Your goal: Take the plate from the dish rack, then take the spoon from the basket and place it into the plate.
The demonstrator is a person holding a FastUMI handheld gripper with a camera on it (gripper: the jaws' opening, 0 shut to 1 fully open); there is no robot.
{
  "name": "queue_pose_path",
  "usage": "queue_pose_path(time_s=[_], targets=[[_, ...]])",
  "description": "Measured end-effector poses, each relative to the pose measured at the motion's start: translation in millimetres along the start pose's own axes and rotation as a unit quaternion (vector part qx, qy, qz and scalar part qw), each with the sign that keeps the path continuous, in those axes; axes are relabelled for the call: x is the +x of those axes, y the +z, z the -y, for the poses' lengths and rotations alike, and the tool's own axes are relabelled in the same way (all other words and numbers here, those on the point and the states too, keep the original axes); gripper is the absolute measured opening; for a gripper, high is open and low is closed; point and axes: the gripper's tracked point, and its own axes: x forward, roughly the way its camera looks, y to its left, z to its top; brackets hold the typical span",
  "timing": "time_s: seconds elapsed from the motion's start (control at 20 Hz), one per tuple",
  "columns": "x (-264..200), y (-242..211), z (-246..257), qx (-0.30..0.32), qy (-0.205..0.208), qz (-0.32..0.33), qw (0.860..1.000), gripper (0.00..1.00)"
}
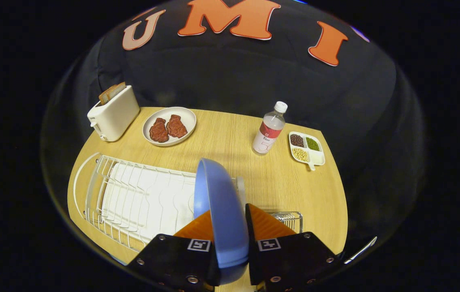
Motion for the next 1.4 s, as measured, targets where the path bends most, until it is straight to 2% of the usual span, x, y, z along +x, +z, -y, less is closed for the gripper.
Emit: queue_pose_path(time_s=[0.1,0.25,0.65,0.85,0.9,1.05,1.4], targets=[[-13,3,-8,0.012,0.029,0.009,0.999,0.28],[-35,-8,-3,0.006,0.044,0.030,0.999,0.28],[-90,-85,-21,0.056,0.141,0.056,0.987,0.28],[-89,-137,-20,0.079,0.165,0.046,0.982,0.28],[-90,-149,-23,0.096,0.185,0.038,0.977,0.28],[-84,-187,-32,0.144,0.211,0.008,0.967,0.27],[-70,-226,-46,0.161,0.247,-0.003,0.955,0.28]])
